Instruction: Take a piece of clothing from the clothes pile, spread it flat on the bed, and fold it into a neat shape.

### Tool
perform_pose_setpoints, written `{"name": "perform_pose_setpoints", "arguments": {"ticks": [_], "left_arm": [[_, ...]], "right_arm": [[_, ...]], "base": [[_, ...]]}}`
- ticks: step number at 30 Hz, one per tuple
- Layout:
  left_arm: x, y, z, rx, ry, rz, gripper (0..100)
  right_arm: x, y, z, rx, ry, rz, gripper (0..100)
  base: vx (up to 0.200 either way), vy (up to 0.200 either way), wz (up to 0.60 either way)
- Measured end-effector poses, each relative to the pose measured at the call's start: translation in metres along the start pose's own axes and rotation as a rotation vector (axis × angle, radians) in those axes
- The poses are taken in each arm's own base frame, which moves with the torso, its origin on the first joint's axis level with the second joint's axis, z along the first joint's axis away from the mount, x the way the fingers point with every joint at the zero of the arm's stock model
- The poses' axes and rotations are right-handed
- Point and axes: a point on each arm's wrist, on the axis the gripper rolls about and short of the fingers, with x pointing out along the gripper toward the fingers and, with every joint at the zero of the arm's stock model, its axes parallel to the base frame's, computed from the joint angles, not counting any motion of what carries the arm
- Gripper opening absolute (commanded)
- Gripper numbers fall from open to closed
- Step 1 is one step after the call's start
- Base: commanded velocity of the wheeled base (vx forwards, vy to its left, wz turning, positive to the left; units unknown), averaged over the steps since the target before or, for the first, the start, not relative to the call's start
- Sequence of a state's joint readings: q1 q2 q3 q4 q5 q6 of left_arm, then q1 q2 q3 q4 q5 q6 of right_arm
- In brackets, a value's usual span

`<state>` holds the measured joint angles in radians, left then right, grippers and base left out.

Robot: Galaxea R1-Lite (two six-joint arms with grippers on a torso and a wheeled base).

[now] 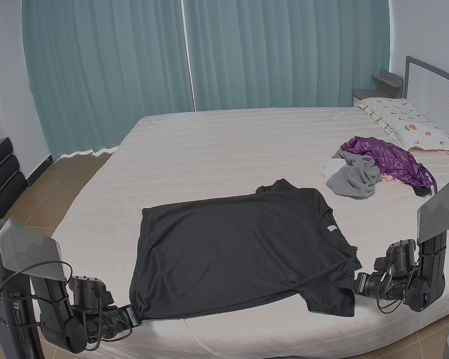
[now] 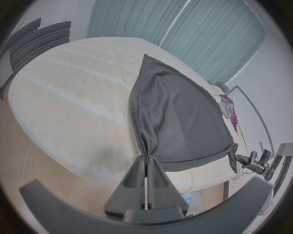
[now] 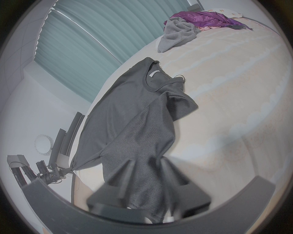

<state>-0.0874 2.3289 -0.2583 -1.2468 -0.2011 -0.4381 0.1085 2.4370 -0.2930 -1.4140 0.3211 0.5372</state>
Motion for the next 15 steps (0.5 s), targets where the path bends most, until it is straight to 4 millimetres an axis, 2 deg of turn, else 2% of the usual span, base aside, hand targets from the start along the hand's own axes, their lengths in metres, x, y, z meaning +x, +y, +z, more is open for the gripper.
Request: {"name": "perform_pose_setpoints", "arguments": {"ticks": [8, 15], "left_arm": [[0.000, 0.000, 0.000, 0.000, -0.001, 0.000, 0], [0.000, 0.000, 0.000, 0.000, 0.000, 0.000, 0]], "right_arm": [[-0.004, -0.003, -0.001, 0.014, 0.001, -0.028, 0], [-0.017, -0.005, -0.001, 0.034, -0.003, -0.032, 0]], "base": [[0.000, 0.000, 0.00], [0.000, 0.000, 0.00]]}}
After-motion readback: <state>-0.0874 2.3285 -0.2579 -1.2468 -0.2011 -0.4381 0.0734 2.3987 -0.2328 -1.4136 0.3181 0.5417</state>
